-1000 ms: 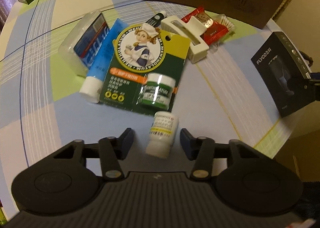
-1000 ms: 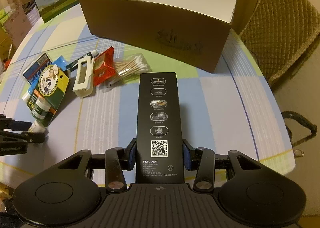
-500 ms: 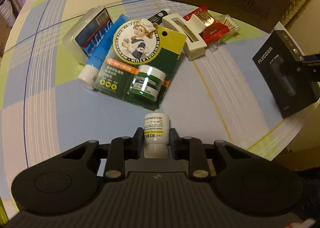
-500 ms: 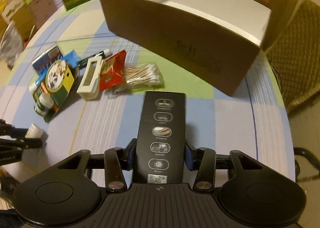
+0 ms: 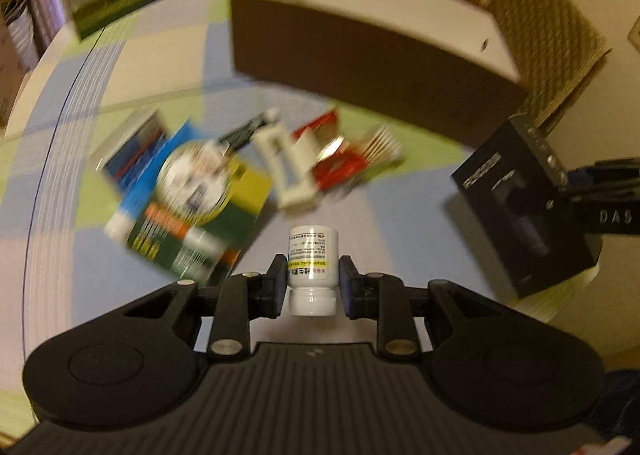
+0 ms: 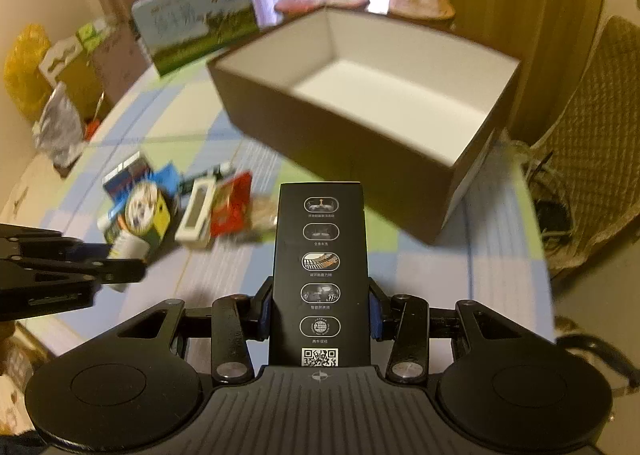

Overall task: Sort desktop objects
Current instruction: 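Carry both items into the brown box while the left gripper releases the pill bottle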

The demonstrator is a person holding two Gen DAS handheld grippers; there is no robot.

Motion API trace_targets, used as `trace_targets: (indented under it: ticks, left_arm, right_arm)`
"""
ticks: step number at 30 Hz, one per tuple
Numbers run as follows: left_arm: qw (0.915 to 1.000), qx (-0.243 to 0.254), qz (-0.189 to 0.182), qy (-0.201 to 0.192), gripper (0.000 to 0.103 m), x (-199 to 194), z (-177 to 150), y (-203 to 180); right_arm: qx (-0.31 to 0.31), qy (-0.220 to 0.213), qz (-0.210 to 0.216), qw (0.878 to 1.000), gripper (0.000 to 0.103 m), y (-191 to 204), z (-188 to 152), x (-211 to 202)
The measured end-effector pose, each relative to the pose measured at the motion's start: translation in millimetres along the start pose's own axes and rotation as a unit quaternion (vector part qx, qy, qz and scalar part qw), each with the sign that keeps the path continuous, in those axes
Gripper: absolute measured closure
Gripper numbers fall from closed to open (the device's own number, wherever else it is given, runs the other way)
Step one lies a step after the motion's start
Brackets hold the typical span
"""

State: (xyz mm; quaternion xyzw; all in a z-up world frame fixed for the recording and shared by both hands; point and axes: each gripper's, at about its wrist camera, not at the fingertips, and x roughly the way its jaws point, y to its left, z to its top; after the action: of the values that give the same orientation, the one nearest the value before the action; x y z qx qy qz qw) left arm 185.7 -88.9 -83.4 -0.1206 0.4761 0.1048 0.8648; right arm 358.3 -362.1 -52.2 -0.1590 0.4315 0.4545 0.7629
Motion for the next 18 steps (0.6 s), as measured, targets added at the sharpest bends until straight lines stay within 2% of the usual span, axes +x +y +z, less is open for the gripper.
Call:
trace_targets:
  ticks: [8, 12, 18]
  left_arm:
    - [0.9973, 0.032, -0.052, -0.042, 0.081, 1.6, 63.9, -26.4]
    - [0.9941, 0.056, -0.07, -0.061, 0.081, 3.8, 101.3, -28.8]
    - [0.9878, 0.094, -0.084, -0.091, 0.081, 10.4, 165.1, -44.0]
  right_arm:
    - [0.05, -0.07, -0.016, 0.996, 0.062, -1.4, 46.9, -29.3]
    - [0.074, -0.109, -0.042, 0.99, 0.062, -5.9, 78.5, -41.7]
    - [0.115, -0.134, -0.095, 0.98, 0.062, -20.6, 129.8, -18.8]
